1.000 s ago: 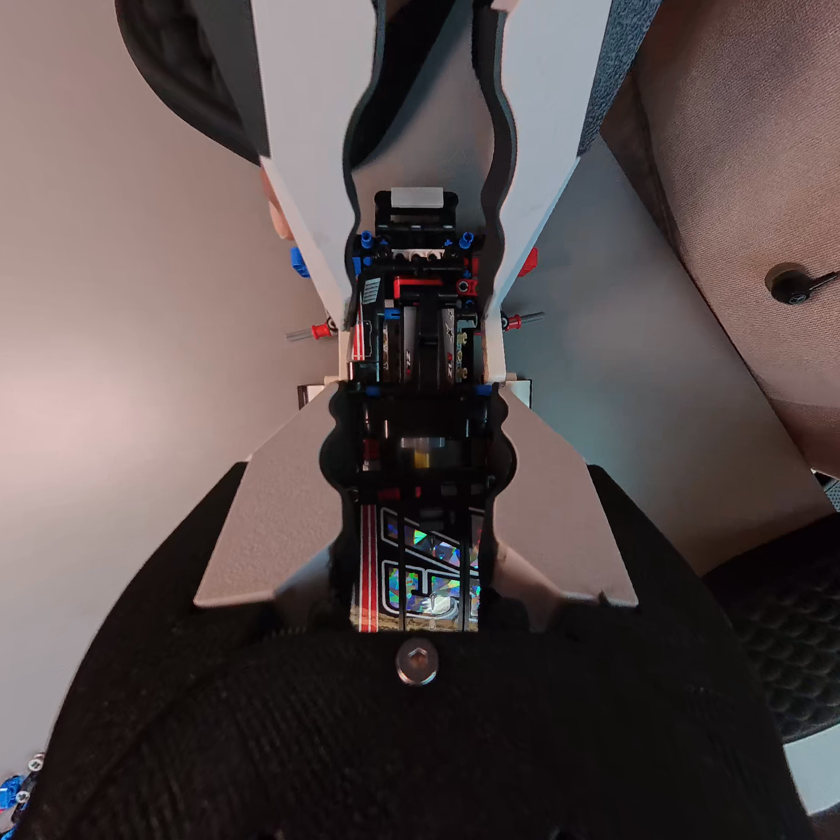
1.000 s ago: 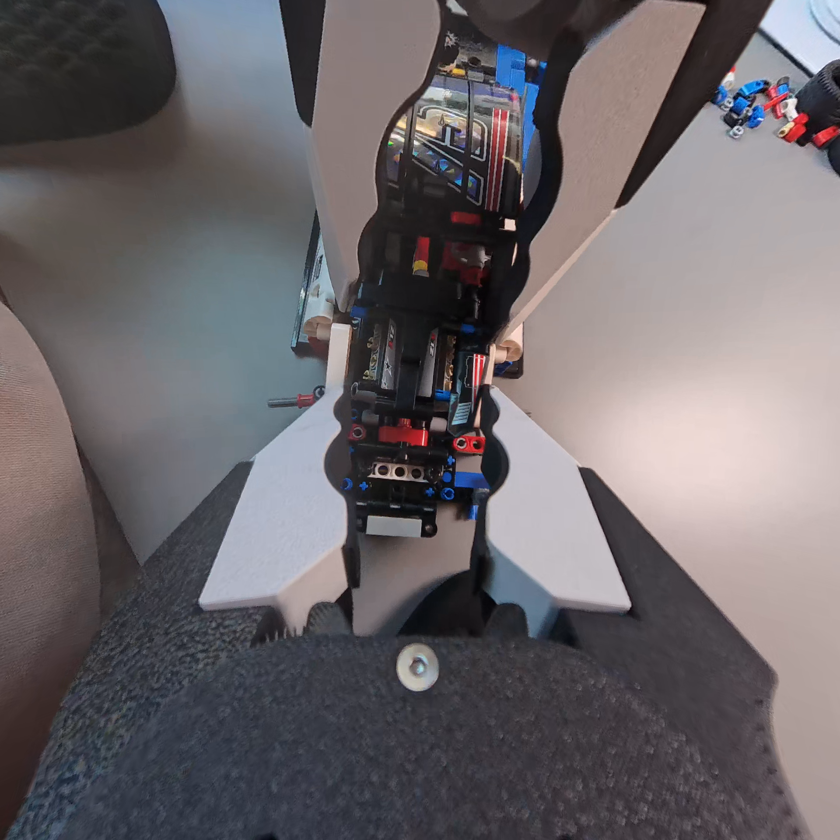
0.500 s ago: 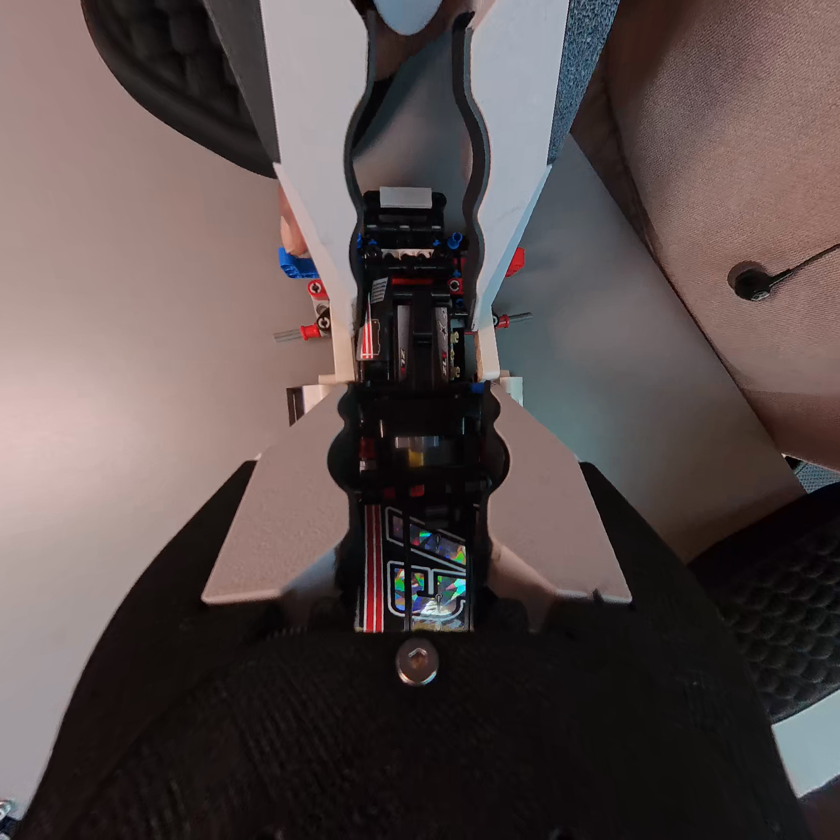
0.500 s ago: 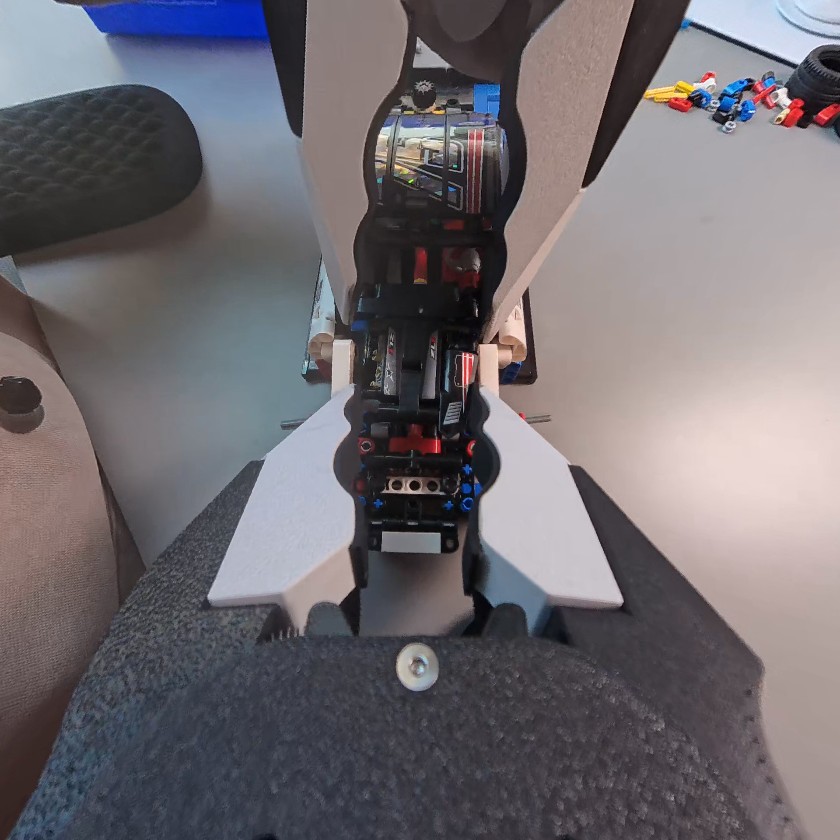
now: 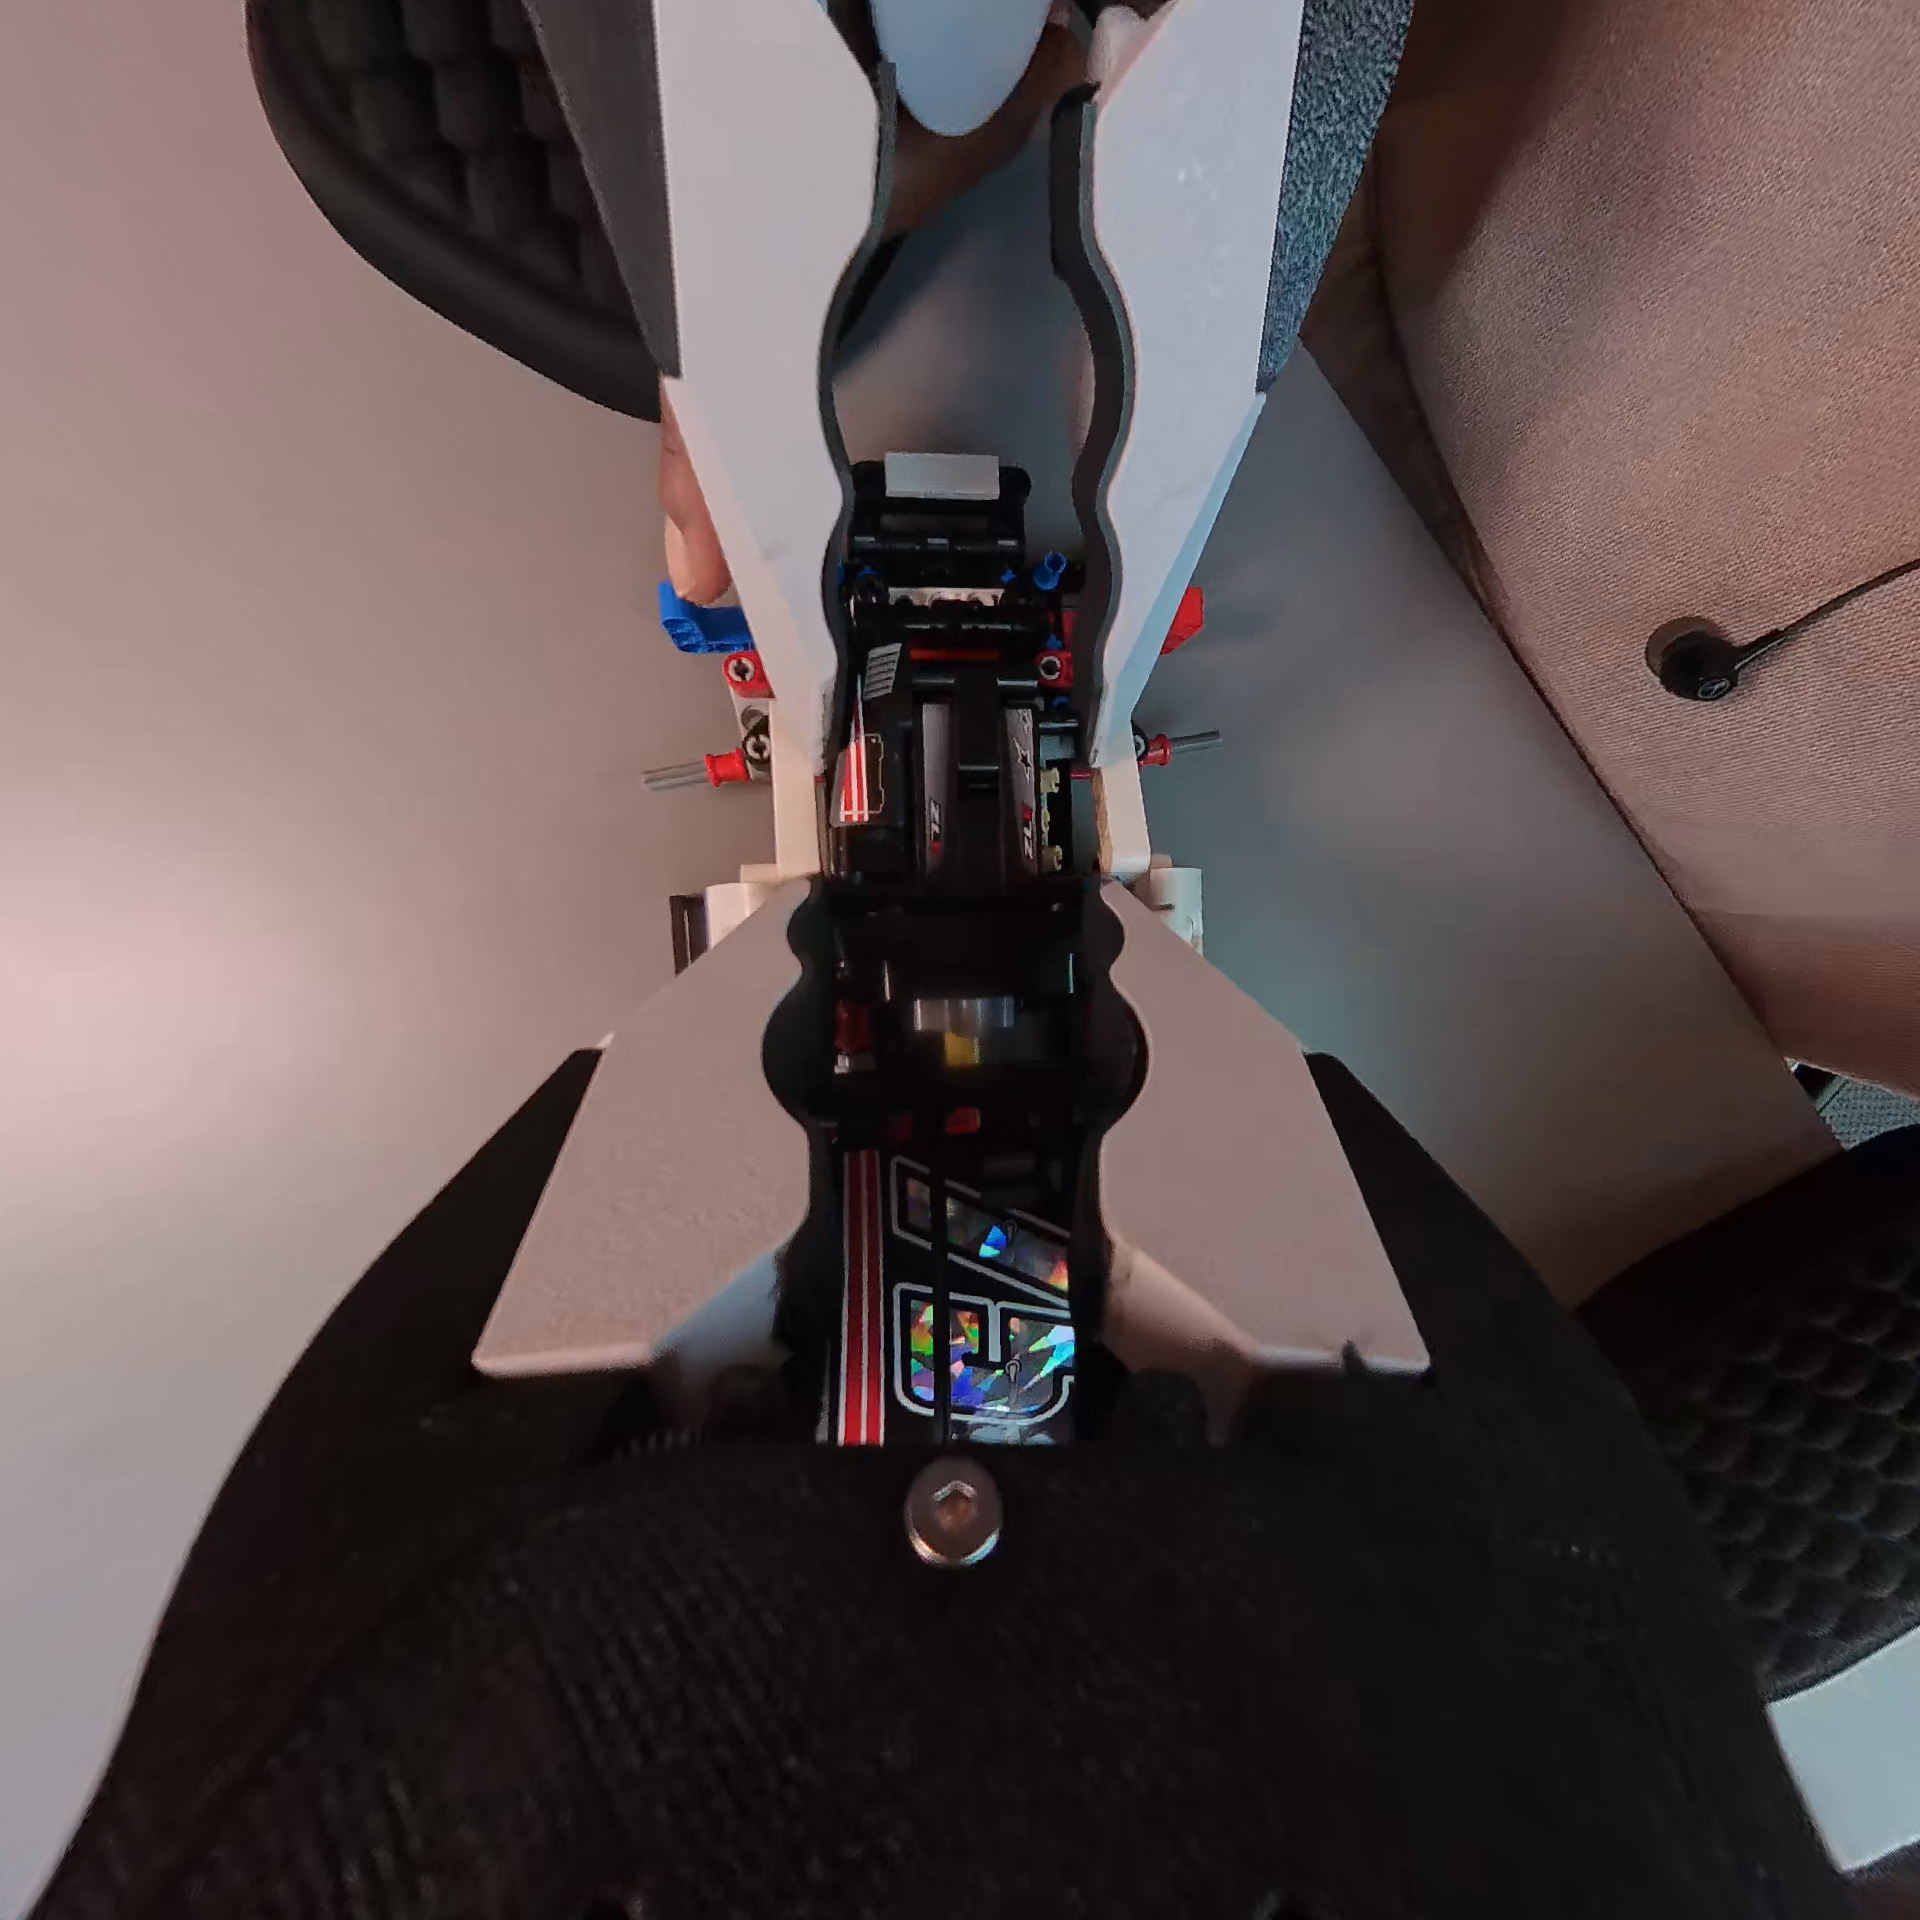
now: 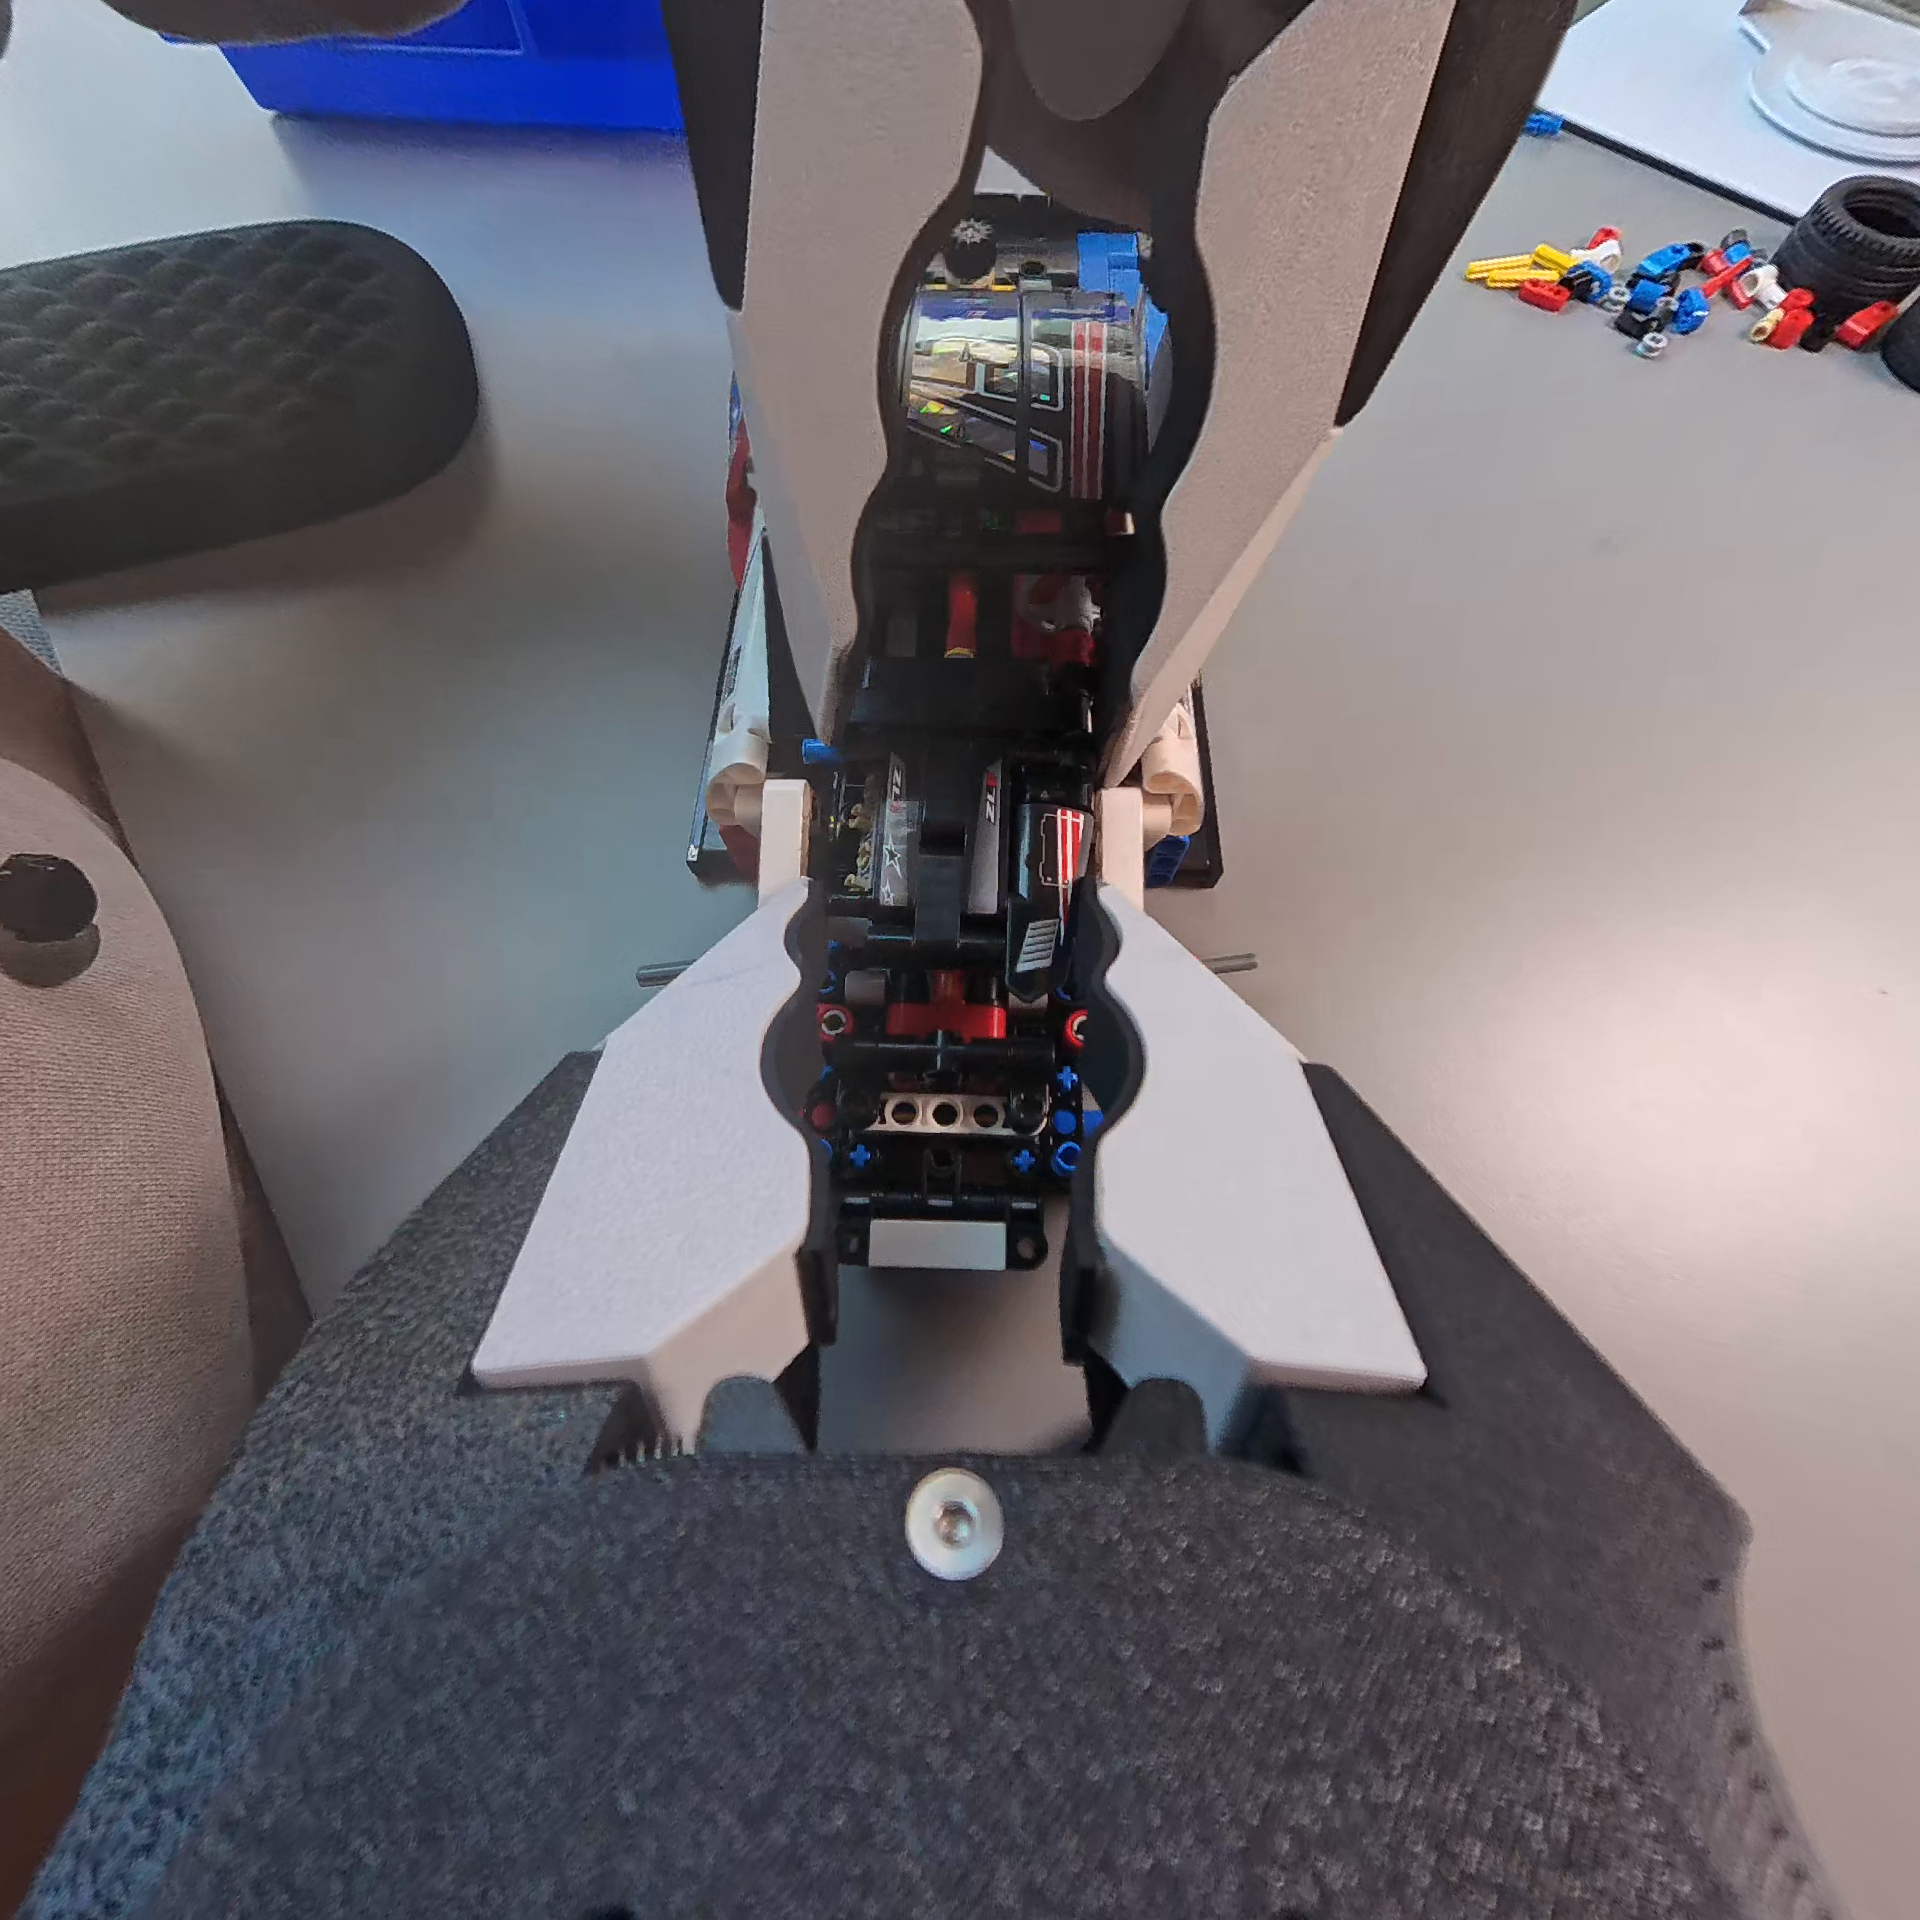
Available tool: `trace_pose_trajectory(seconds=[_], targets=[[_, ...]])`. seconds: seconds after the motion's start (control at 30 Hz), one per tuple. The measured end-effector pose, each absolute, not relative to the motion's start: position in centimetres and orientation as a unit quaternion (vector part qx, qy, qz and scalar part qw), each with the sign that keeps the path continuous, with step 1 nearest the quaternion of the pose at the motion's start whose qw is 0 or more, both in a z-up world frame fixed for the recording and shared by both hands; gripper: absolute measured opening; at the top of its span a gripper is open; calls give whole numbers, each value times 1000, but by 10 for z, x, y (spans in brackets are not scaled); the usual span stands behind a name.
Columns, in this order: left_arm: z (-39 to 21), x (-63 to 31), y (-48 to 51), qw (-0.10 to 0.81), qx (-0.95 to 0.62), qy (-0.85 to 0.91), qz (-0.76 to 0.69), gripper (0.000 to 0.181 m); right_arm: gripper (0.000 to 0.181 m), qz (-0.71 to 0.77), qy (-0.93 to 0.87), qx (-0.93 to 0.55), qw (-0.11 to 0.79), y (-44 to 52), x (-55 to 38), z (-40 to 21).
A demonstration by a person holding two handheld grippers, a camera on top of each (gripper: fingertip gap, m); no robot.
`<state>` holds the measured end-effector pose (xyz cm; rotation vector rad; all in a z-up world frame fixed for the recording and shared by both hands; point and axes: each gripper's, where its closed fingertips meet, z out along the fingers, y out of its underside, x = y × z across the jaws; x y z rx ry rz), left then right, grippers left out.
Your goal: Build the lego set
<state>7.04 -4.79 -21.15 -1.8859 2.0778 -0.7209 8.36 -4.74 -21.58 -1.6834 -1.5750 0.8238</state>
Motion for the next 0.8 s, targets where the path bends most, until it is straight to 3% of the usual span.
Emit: trace_pose_trajectory(seconds=[0.23, 0.6, 0.8], targets=[[-204, 66, -45, 151, -653, 706, -228, 64, 50, 313, -606, -645, 344, -48, 83, -214], [-155, 30, -48, 281, -692, 633, -204, 74, 51, 350, -614, -631, 320, -46, 88, -201], [-185, -33, -67, 312, -765, 553, -107, 83, 52, 343, -652, -608, 296, -45, 101, -207]])
